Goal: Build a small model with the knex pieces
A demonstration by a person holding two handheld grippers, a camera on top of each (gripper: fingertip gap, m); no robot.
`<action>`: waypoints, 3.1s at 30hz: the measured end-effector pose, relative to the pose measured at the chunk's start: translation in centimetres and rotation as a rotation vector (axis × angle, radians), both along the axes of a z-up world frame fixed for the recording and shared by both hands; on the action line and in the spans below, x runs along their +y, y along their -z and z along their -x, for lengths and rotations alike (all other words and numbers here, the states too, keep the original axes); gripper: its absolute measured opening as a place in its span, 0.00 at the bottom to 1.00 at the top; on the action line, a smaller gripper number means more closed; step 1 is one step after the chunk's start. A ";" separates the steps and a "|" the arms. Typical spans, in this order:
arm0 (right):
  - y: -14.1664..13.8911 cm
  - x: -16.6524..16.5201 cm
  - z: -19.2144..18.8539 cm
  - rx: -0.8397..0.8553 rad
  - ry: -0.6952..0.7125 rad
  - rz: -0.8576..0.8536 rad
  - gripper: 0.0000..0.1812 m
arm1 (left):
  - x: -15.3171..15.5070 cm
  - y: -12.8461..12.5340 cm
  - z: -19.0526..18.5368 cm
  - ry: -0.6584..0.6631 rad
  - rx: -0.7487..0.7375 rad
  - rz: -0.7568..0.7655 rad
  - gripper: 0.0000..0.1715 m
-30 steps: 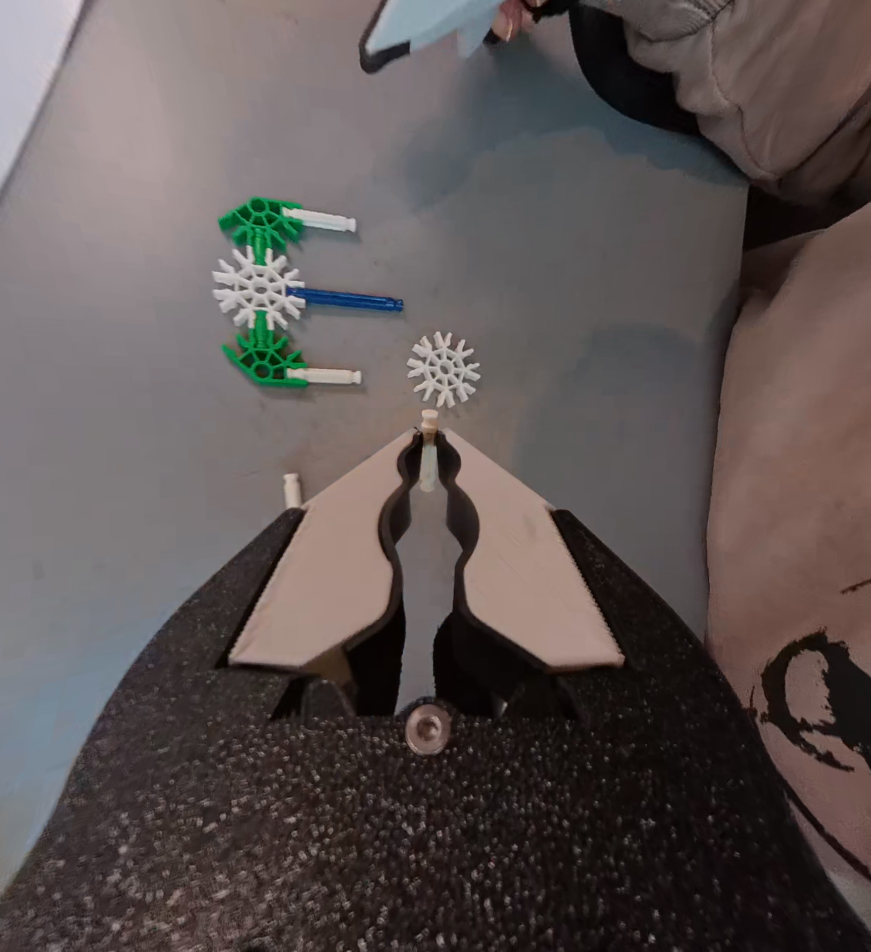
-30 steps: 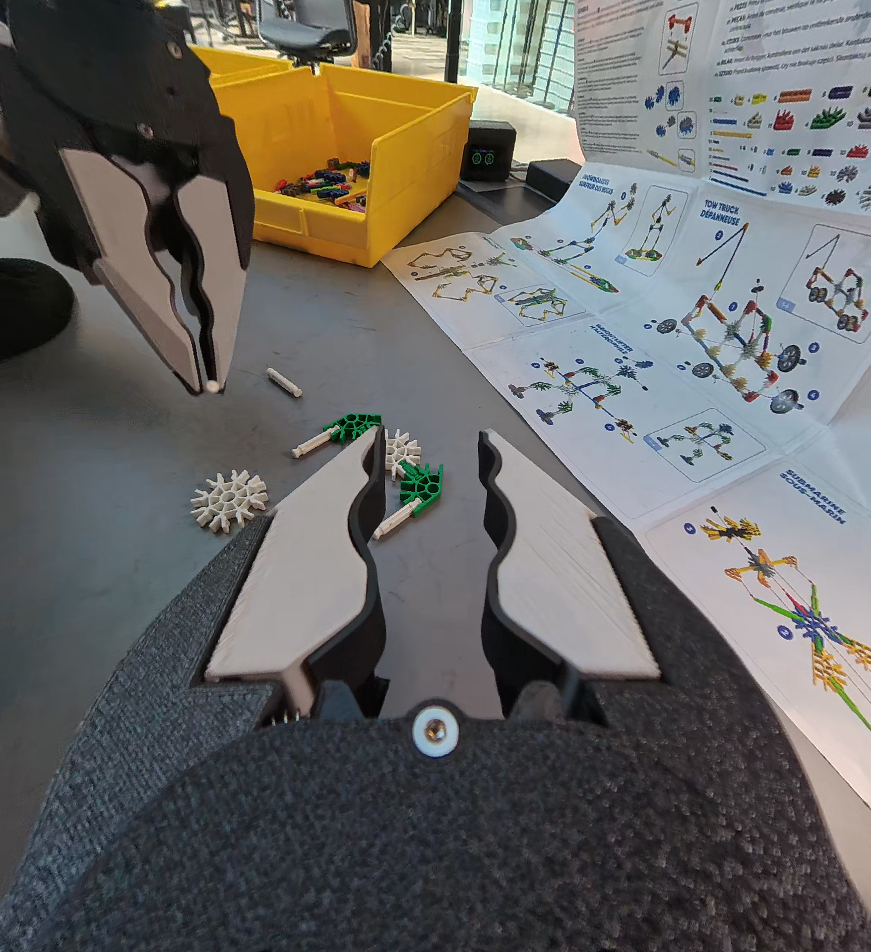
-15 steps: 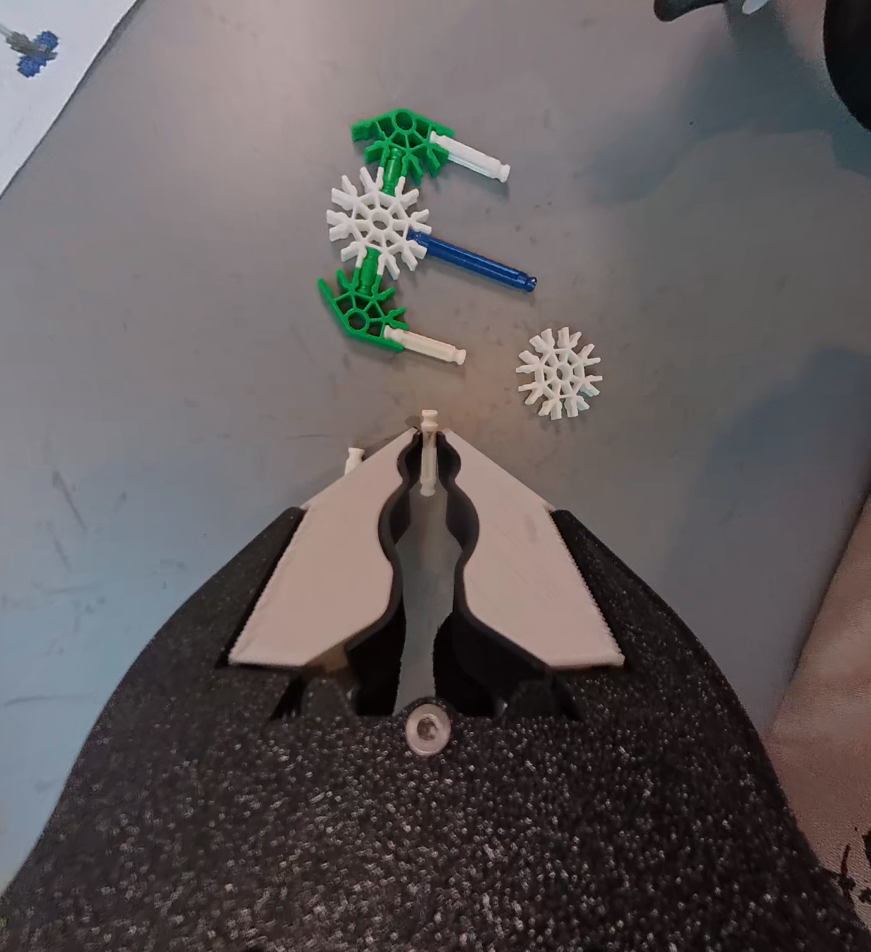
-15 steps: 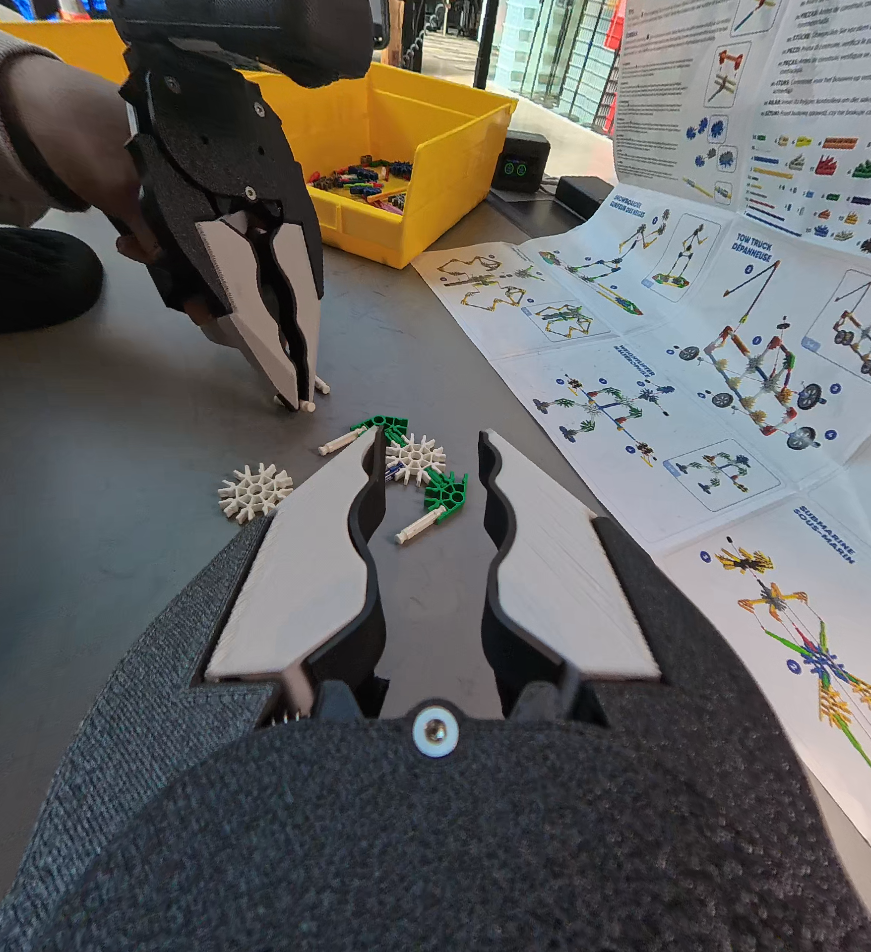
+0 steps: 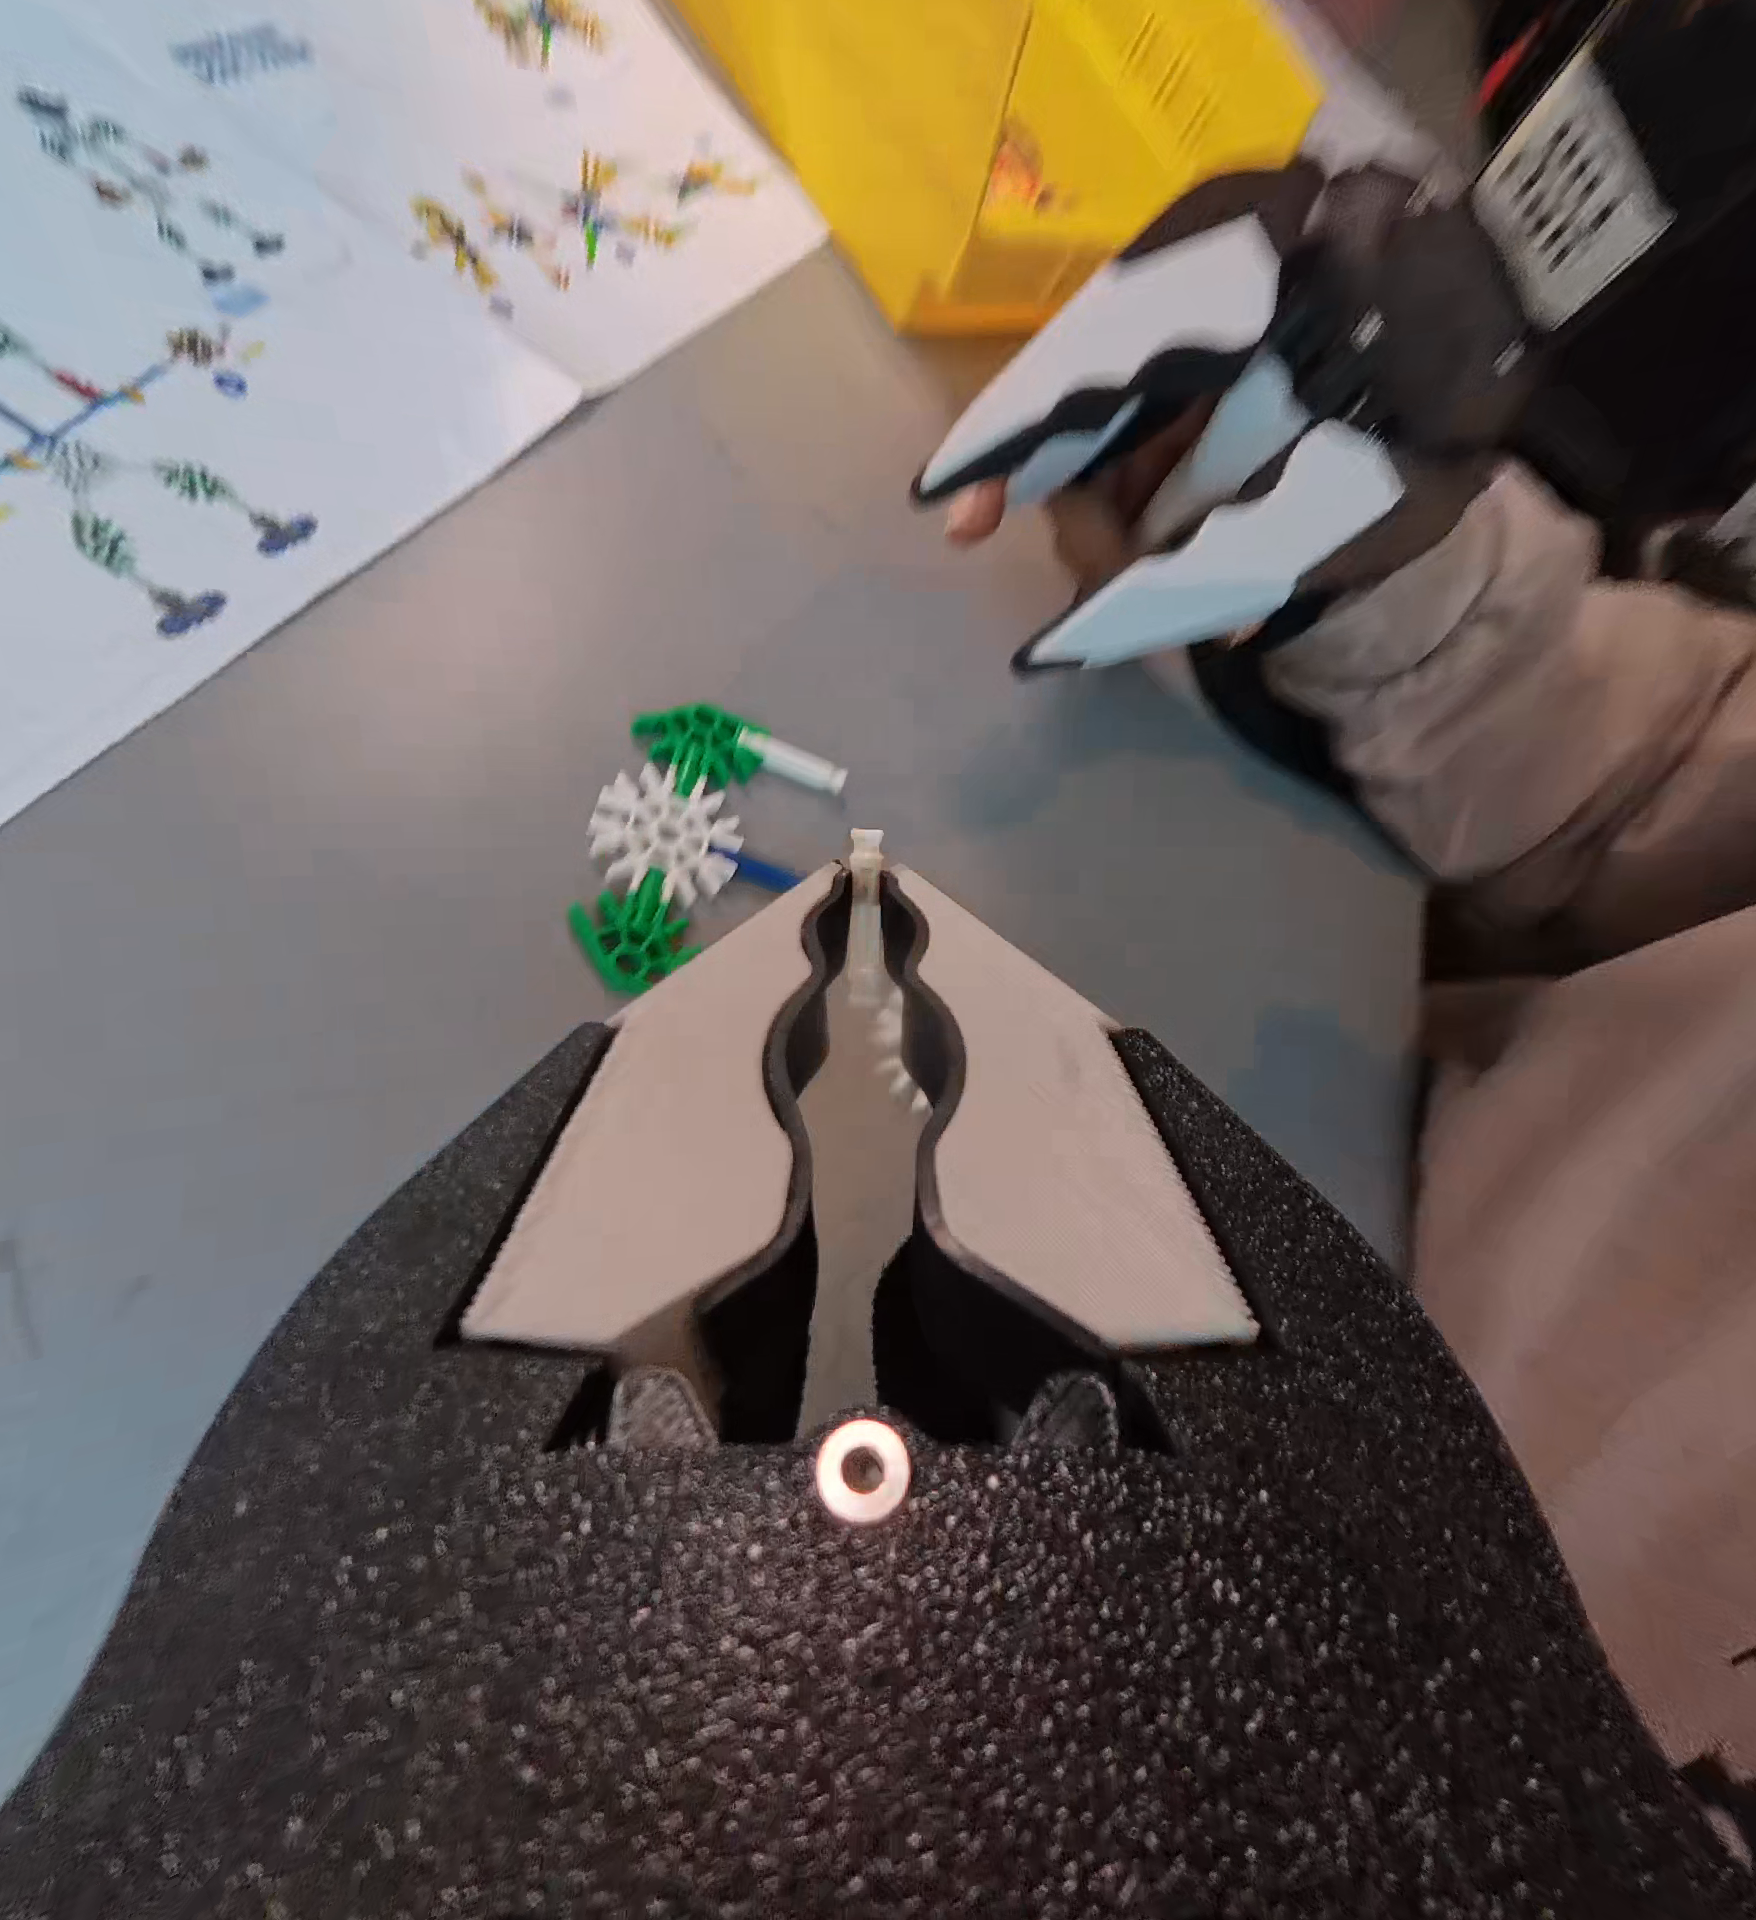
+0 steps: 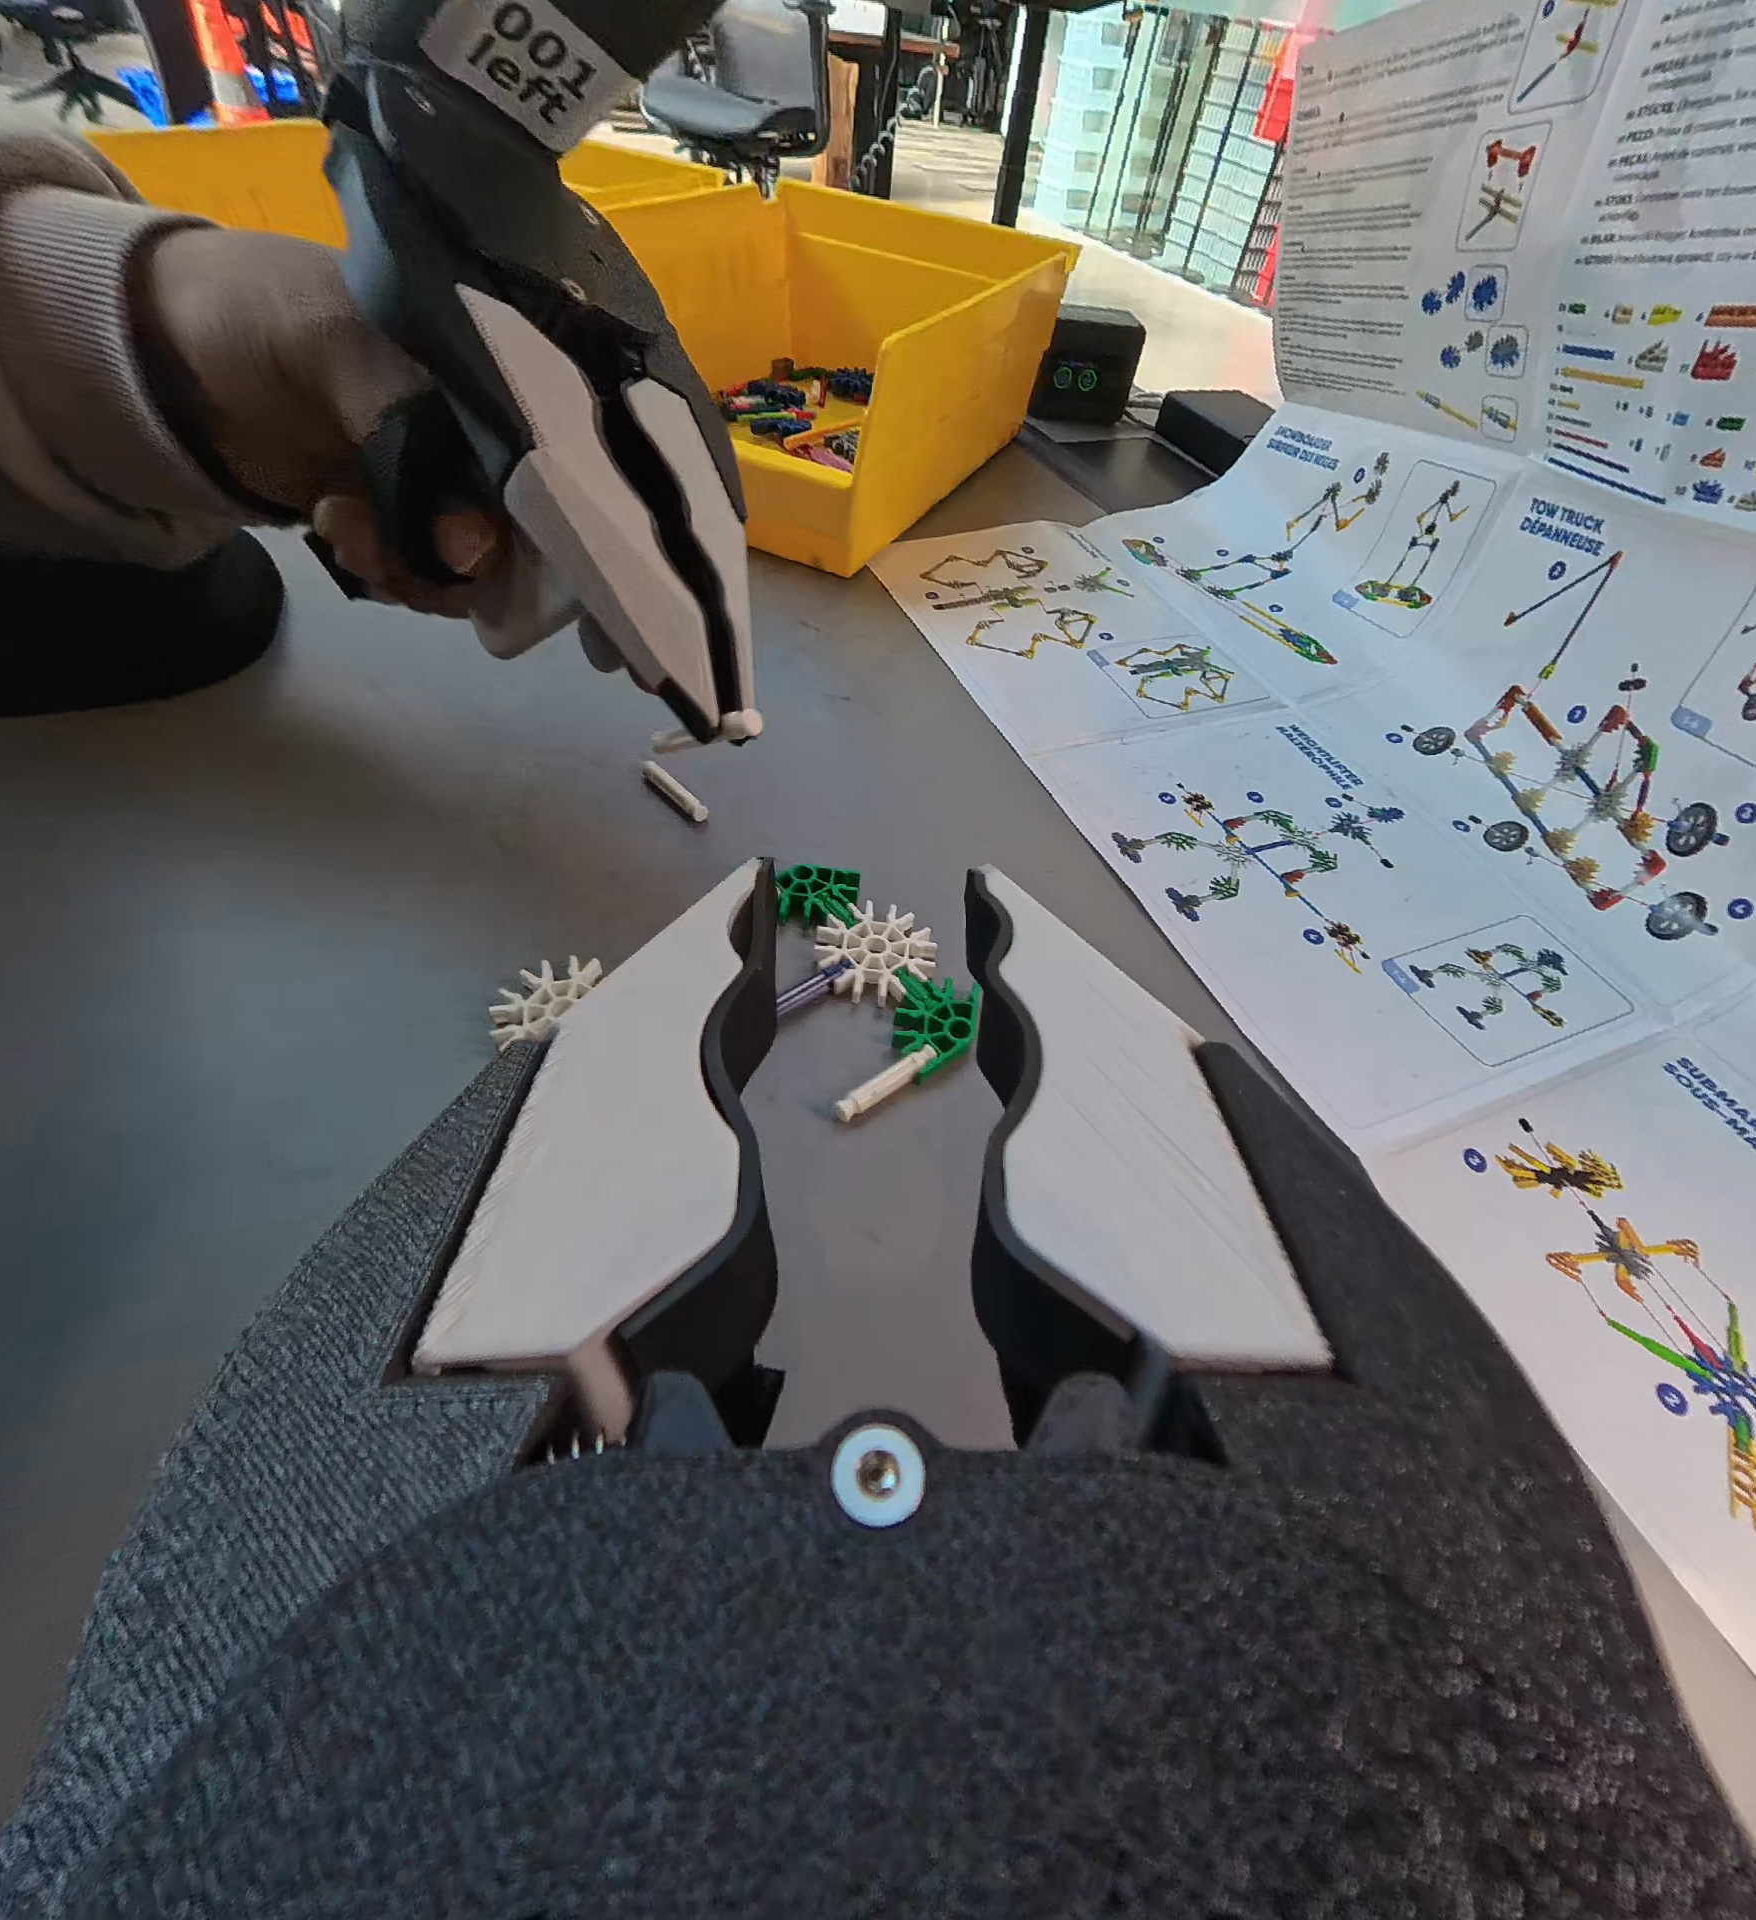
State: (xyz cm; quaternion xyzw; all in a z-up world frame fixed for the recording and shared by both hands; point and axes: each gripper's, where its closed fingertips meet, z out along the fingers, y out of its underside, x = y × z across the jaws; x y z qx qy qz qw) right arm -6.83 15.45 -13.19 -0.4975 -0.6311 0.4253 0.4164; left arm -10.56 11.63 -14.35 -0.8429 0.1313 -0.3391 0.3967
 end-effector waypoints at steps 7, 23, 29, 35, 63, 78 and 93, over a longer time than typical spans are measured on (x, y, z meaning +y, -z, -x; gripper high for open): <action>-3.0 -3.4 0.0 0.126 -0.153 0.287 0.20 | 1.8 -7.8 -3.1 0.026 -0.638 -0.296 0.02; -3.4 -5.2 0.5 0.120 -0.240 0.514 0.10 | 1.2 -7.1 -4.6 0.072 -0.615 -0.449 0.02; -3.3 -5.0 0.5 0.124 -0.234 0.494 0.02 | 0.9 -7.2 -4.8 0.091 -0.616 -0.463 0.02; -3.4 -4.9 0.4 0.125 -0.232 0.485 0.02 | 0.7 -7.3 -4.6 0.089 -0.584 -0.489 0.02; -3.3 -4.8 0.3 0.123 -0.222 0.400 0.02 | 0.2 -7.2 -4.5 0.115 -0.483 -0.530 0.02; -3.6 -6.0 0.6 0.146 -0.260 0.394 0.00 | 0.1 -7.2 -4.5 0.114 -0.506 -0.523 0.02; -3.1 -5.8 0.9 0.127 -0.242 0.408 0.12 | 0.6 -7.3 -4.5 0.079 -0.561 -0.494 0.02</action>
